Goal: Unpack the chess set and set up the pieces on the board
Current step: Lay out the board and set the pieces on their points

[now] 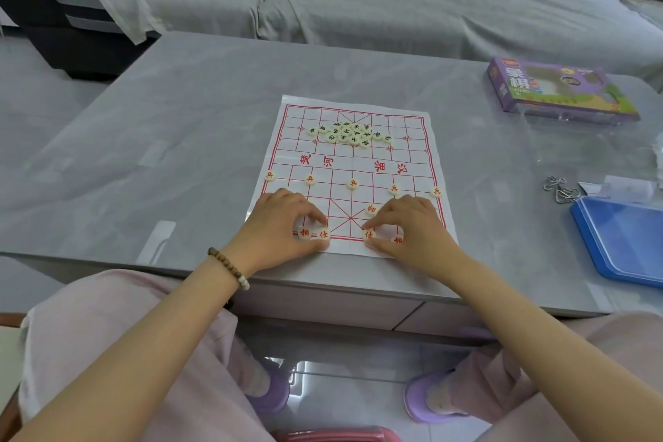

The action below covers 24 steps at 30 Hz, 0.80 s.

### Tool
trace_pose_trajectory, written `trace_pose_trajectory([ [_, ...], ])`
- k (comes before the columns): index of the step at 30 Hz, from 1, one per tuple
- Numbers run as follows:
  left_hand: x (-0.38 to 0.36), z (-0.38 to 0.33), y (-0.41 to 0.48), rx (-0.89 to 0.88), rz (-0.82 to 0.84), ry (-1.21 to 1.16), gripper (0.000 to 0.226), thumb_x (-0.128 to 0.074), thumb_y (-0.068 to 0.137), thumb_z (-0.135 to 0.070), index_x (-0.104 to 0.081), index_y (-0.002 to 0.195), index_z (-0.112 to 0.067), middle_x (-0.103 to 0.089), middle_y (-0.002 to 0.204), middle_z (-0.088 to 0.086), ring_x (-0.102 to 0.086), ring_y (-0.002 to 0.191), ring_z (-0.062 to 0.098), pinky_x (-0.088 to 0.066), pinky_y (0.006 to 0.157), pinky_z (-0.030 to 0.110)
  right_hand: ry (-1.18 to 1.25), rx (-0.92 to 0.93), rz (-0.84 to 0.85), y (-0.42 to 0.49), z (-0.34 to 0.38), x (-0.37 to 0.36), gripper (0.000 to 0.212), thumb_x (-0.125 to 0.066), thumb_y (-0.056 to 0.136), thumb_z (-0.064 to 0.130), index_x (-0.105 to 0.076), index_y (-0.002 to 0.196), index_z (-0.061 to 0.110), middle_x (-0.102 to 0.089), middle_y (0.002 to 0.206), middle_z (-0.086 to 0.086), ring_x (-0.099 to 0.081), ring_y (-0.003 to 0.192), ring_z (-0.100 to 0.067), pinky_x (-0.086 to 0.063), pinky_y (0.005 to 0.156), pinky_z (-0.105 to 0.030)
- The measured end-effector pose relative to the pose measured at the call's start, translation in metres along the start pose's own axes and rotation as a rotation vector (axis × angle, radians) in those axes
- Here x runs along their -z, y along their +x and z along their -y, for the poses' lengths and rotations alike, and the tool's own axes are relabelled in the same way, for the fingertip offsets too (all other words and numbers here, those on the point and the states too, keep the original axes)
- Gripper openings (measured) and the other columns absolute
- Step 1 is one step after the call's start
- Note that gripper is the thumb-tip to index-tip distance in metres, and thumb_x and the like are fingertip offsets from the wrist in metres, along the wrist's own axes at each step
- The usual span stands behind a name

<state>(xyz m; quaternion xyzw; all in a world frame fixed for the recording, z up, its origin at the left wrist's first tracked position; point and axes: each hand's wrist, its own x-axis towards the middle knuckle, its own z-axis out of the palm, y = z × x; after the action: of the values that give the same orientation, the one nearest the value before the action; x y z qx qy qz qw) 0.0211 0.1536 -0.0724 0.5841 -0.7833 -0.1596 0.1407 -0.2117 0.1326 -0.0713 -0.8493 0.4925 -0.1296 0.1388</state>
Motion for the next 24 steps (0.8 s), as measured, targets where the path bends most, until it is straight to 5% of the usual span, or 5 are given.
trace_pose_trajectory([
  [24,-0.0024,-0.0010,0.0006,-0.011,0.011,-0.034,0.032,-0.060,0.079,-0.054,-0.063,0.106,-0.038,-0.056,0.112,-0.015,-0.036,0.102,0.002,-0.025,0.091,0.023,0.008,-0.033,0.034,-0.0058,-0.0073,0.0047,0.023,-0.063,0.083,0.044,-0.067,0.102,0.033,-0.062,0.112,0.013,-0.047,0.111,-0.009,-0.021,0.108,-0.031],
])
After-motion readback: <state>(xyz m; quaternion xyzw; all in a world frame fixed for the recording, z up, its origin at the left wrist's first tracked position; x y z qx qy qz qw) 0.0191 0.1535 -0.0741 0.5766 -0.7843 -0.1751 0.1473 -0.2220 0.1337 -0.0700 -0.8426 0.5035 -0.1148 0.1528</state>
